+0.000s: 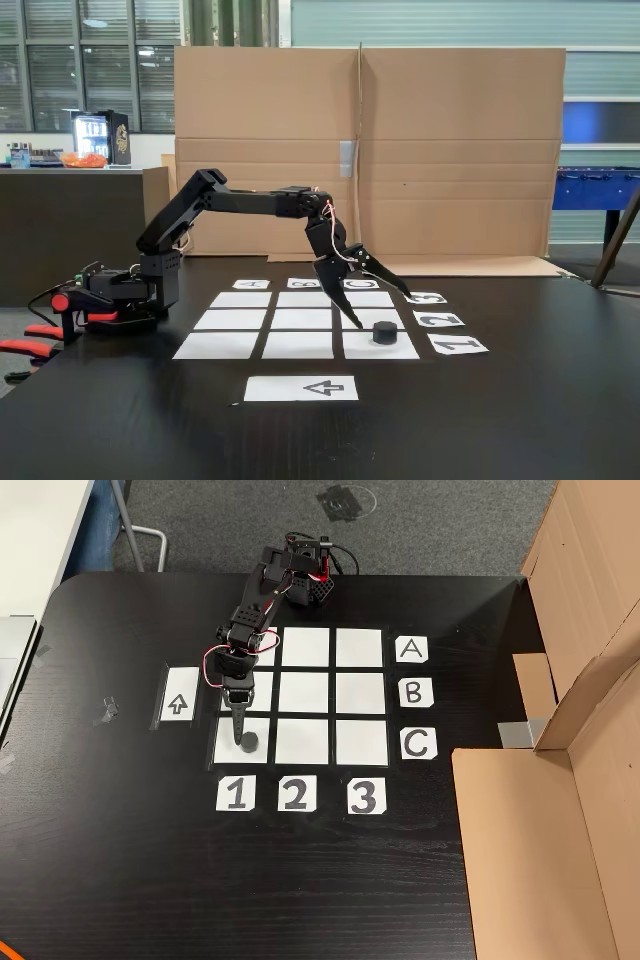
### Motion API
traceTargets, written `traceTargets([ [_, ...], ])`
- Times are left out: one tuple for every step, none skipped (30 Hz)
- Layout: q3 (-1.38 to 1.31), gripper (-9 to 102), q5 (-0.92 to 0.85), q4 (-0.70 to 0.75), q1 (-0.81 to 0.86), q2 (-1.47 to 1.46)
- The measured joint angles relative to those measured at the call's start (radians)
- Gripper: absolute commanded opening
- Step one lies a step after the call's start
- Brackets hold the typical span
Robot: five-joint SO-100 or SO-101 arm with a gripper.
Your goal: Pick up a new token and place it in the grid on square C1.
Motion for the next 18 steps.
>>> traceTargets([
  [-0.005,46,0.006,0.0,0.003,0.006],
  [-0.014,46,0.011,0.0,0.005,0.017],
  [-0.025,46,0.015,0.0,0.006,0.029],
  [-0.037,46,0.017,0.005,0.006,0.043],
  [-0.055,46,0.018,0.014,0.006,0.057],
  [-0.086,46,0.018,0.029,0.006,0.063],
  [-0.127,46,0.025,0.055,0.006,0.063],
  [-0.172,46,0.028,0.084,0.006,0.063],
  [-0.219,46,0.028,0.114,0.008,0.063],
  [-0.268,46,0.028,0.14,0.011,0.063],
  [-0.319,46,0.032,0.167,0.014,0.064],
  [-0.37,46,0.035,0.195,0.017,0.064],
  [-0.419,46,0.037,0.221,0.021,0.064],
  [-0.469,46,0.037,0.249,0.025,0.064],
  [-0.512,46,0.037,0.275,0.029,0.067],
  [-0.554,46,0.037,0.302,0.031,0.072],
  [-0.594,46,0.037,0.331,0.035,0.075],
  [-0.638,46,0.037,0.364,0.04,0.075],
])
